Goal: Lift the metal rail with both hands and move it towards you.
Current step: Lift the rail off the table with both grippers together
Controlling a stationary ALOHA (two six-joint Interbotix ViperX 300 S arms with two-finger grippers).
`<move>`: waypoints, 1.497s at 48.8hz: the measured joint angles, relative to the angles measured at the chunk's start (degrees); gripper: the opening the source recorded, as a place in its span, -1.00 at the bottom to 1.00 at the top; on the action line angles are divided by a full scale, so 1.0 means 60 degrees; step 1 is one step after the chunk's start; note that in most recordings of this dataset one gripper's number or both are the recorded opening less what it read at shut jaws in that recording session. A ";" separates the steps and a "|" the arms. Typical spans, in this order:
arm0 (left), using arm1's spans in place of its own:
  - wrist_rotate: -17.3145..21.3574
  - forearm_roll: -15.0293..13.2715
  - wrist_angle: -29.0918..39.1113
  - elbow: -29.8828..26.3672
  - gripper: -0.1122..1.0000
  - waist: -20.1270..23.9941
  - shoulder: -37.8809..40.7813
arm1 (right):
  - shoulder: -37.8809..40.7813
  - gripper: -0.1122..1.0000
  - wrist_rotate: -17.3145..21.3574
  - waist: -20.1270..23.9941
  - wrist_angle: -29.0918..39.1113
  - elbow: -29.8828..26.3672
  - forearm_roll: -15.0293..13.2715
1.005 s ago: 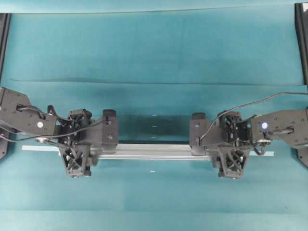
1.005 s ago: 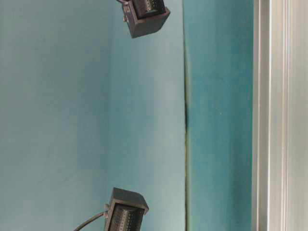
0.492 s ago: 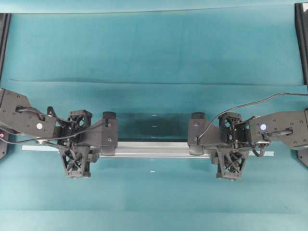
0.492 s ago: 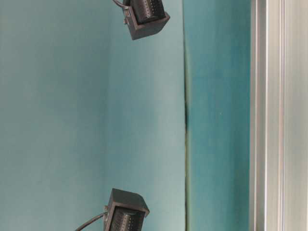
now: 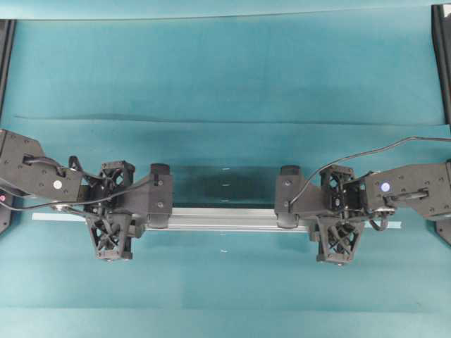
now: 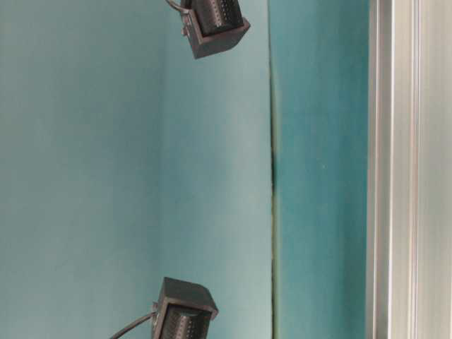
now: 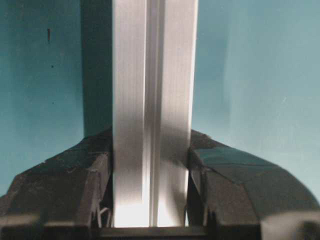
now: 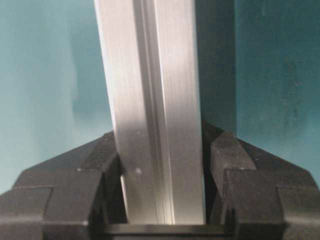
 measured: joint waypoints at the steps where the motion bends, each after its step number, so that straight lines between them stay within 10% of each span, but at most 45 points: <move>1: 0.0000 0.0000 0.0103 -0.0029 -0.29 0.0000 -0.0059 | -0.0044 -0.07 0.0000 0.0000 0.0073 -0.0029 0.0000; 31: 0.0000 -0.0044 0.5010 -0.2798 -0.29 -0.0015 -0.2007 | -0.2505 -0.07 0.0073 -0.0132 0.5361 -0.2754 0.0469; 73: -0.0059 -0.0059 1.0298 -0.7852 -0.29 0.0015 -0.1919 | -0.2168 -0.07 0.0894 -0.0190 1.0693 -0.8071 0.0513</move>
